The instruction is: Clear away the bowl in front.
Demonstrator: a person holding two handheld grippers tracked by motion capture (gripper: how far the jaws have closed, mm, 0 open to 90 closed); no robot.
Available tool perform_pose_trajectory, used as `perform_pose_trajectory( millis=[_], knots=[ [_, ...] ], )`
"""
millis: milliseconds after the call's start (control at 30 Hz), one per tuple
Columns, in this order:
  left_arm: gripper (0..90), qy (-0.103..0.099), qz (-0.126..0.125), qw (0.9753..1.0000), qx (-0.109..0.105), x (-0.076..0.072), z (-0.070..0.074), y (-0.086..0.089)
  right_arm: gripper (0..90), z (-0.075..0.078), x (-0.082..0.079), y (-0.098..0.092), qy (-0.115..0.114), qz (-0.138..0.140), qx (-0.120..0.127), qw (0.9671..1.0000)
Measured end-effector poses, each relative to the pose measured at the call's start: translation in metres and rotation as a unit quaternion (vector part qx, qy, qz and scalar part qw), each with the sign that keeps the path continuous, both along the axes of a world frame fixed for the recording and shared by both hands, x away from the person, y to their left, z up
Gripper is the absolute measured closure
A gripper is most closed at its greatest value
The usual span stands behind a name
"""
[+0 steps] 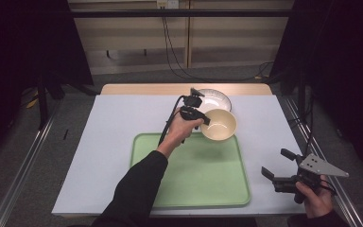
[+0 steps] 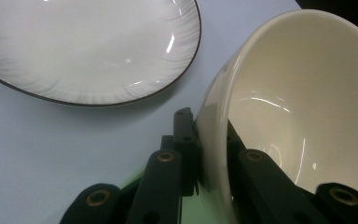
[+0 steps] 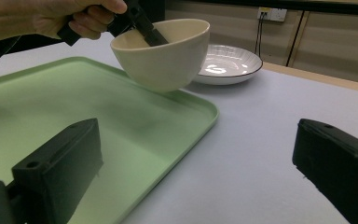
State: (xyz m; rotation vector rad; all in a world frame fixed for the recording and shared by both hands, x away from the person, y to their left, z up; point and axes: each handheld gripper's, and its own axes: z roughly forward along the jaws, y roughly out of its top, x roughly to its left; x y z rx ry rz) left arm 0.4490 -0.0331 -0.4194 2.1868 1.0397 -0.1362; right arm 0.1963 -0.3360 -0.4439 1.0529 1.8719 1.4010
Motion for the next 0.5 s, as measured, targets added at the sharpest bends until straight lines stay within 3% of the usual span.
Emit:
perform_pose_trajectory(
  millis=[300, 500],
  knots=[
    [83.8, 0.011, -0.005, 0.9999, -0.008, -0.006, -0.01, -0.017, 1.0, -0.001, 0.0, 0.001, -0.001, -0.001, -0.005, 1.0],
    [83.7, 0.023, -0.018, 0.9996, 0.001, -0.006, -0.018, -0.021, 1.0, 0.0, 0.0, 0.001, -0.002, -0.002, -0.005, 1.0]
  ],
)
